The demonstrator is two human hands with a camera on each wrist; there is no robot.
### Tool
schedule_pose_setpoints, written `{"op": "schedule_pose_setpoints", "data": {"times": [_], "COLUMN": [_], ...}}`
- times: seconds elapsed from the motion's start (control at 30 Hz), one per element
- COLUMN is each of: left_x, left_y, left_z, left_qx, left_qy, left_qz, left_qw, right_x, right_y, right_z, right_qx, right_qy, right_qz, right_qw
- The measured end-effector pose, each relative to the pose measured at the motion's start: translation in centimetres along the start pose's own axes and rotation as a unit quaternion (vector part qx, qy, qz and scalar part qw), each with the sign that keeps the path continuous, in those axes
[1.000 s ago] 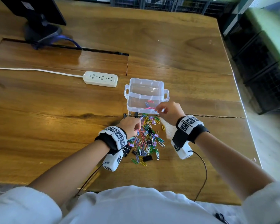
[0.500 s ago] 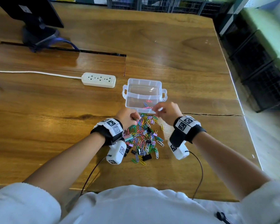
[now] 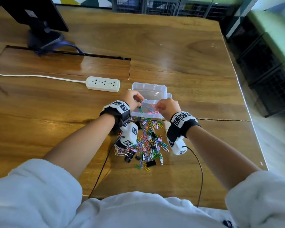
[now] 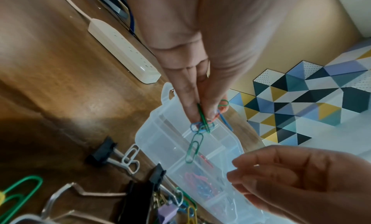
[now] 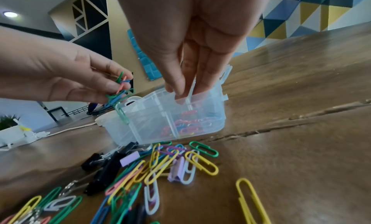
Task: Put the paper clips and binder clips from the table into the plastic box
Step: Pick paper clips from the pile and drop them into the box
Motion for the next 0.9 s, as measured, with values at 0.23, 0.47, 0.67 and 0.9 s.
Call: {"op": "schedule_pose_setpoints", "data": {"times": [0.23,0.47,0.67,0.9], "left_x": [0.1,0.7,0.7,0.2], "left_y": [0.3,0.6,0.8,1.0], "left_z": [-1.0,-1.3,-0.8,0.3], "left_qx": [-0.026,0.005,-0.001,0.002], "left_qy": [-0.02,-0.034,-0.015,0.01], "left_qz": [-0.019,-0.011,-0.027,-0.062], "left_qw": [0.999,0.999,1.0,0.998], "right_x": [0.0,-2.8,-4.8,-3.7], "right_y": [-0.2,2.0,3.6,5.0], "right_z": [2.2,4.8,4.9,3.7], "right_qx": [-0.034,0.061,0.105,0.083], "right_qy": [-0.073,-0.056,-0.006,-0.025], "right_qz": [0.038,0.098,0.097,0.098], "right_qw": [0.996,0.992,0.99,0.991]}}
Point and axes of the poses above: each hand's wrist, its own z-axis away from the middle knuckle, its own y-axis out of the palm, x = y × z, the point moved 5 cm from there along -z, towards the middle knuckle, and after that the axes turned 13 degrees about x, right-handed, at the moved point
